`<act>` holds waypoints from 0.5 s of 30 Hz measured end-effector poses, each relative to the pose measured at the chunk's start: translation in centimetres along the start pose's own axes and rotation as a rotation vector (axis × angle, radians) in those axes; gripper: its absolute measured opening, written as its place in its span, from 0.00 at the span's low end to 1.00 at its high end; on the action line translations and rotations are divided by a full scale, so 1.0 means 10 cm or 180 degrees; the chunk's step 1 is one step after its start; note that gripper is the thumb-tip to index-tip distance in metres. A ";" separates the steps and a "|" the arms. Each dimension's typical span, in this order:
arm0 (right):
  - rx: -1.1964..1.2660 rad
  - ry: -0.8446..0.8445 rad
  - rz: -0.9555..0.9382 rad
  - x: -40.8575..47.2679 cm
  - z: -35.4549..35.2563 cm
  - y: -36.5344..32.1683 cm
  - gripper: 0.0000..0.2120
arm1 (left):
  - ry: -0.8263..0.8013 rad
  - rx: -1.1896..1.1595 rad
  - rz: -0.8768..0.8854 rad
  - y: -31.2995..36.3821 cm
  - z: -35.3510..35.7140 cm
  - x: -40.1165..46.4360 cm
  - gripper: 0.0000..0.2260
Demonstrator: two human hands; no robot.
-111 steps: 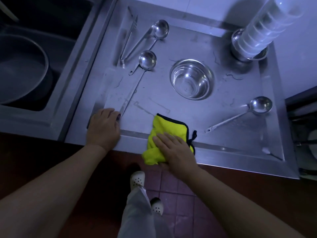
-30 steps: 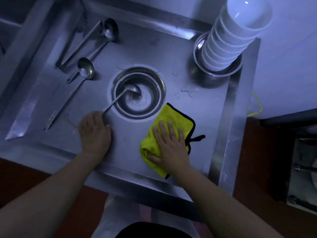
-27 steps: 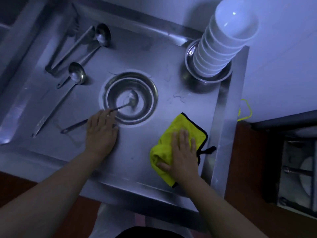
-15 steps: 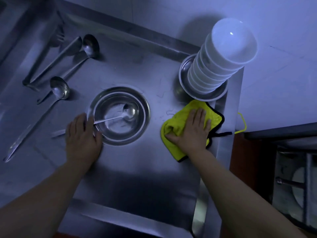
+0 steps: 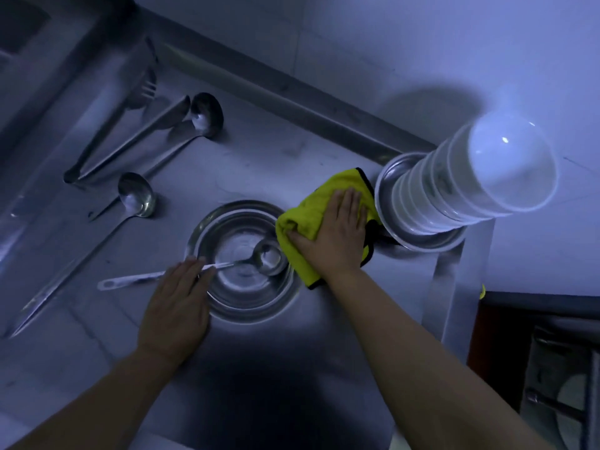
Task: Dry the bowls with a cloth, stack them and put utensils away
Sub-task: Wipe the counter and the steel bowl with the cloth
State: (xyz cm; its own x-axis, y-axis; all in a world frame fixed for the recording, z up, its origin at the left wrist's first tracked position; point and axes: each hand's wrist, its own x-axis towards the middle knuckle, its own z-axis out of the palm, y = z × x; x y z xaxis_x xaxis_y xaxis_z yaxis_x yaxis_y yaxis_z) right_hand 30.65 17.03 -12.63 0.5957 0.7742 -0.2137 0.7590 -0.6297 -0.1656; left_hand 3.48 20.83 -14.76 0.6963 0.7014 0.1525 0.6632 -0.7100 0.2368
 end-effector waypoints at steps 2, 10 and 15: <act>0.0048 0.0107 0.0088 0.28 -0.03 -0.10 0.57 | -0.0028 -0.0009 -0.0023 -0.03 0.02 0.00 0.19; -0.0285 0.0201 -0.0274 1.03 -0.05 -0.68 0.52 | -0.0105 -0.0072 -0.0075 -0.06 0.01 0.02 0.19; -0.0627 0.0013 -0.1450 1.03 -0.04 -0.76 0.44 | -0.0106 -0.0098 -0.0084 -0.04 -0.02 0.02 0.19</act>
State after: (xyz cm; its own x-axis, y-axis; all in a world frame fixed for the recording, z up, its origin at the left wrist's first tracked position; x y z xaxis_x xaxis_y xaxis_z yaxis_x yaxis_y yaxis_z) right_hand 31.08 29.81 -13.15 0.1927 0.9684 -0.1581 0.9774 -0.2036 -0.0561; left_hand 3.34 21.27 -14.67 0.6878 0.7169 0.1141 0.6730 -0.6886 0.2699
